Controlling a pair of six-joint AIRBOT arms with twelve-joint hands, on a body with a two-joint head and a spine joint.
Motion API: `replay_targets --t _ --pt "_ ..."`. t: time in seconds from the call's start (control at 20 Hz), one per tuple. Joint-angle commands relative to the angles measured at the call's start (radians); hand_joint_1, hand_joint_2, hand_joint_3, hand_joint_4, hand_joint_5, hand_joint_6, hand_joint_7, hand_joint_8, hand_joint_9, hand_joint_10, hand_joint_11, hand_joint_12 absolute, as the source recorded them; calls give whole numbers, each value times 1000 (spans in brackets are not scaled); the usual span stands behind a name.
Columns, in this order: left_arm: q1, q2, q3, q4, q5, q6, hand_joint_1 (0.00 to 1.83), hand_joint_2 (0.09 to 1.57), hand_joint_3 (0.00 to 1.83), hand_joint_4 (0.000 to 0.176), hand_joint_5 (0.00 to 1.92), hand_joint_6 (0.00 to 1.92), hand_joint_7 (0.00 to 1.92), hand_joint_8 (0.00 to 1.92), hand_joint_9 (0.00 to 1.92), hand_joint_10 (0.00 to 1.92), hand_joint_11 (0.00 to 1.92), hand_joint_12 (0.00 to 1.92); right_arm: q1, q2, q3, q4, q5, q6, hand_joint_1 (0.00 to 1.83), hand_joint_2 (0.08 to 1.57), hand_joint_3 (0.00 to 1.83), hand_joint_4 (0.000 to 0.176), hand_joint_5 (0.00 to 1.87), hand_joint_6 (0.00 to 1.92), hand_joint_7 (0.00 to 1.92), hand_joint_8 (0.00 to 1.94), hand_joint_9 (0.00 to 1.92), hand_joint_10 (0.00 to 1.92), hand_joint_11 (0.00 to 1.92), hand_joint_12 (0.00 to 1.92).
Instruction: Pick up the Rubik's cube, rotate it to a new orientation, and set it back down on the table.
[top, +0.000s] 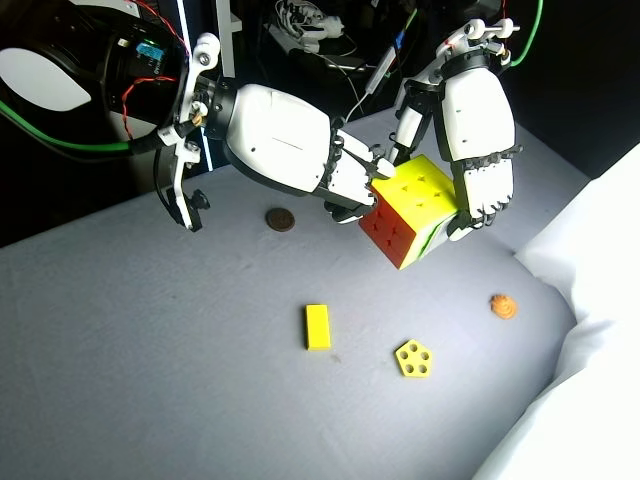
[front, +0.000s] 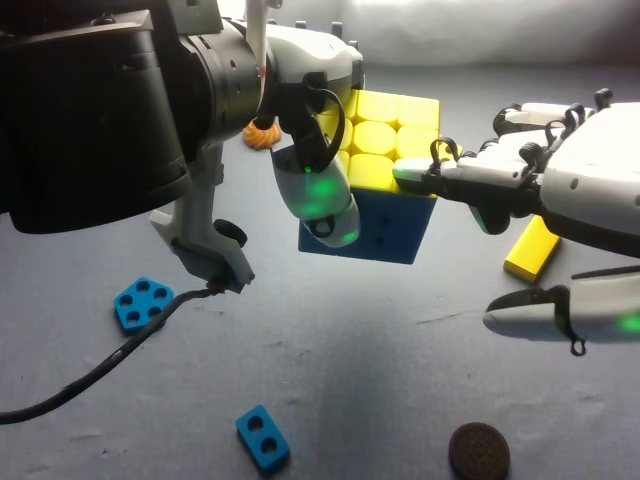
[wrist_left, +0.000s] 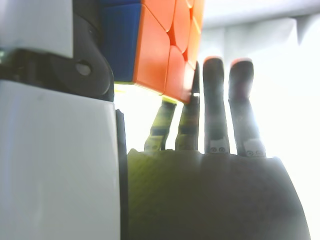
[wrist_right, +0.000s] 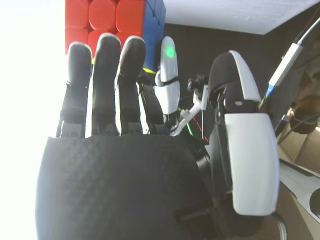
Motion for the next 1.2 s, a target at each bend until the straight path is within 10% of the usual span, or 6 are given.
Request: replay_targets --t 0.0,1.15 --pt "-16 2 2 67 46 -12 1091 1063 0 0 140 1675 72 1847 127 1862 119 1921 11 -1 5 11 93 -7 563 1184 0 0 84 2 282 1552 259 1799 16 1921" --pt "-23 0 13 67 45 -13 1098 1096 3 0 123 1692 46 1847 89 1868 78 1921 -21 -29 30 33 88 -29 560 1185 0 0 113 3 319 1512 262 1756 0 1899"
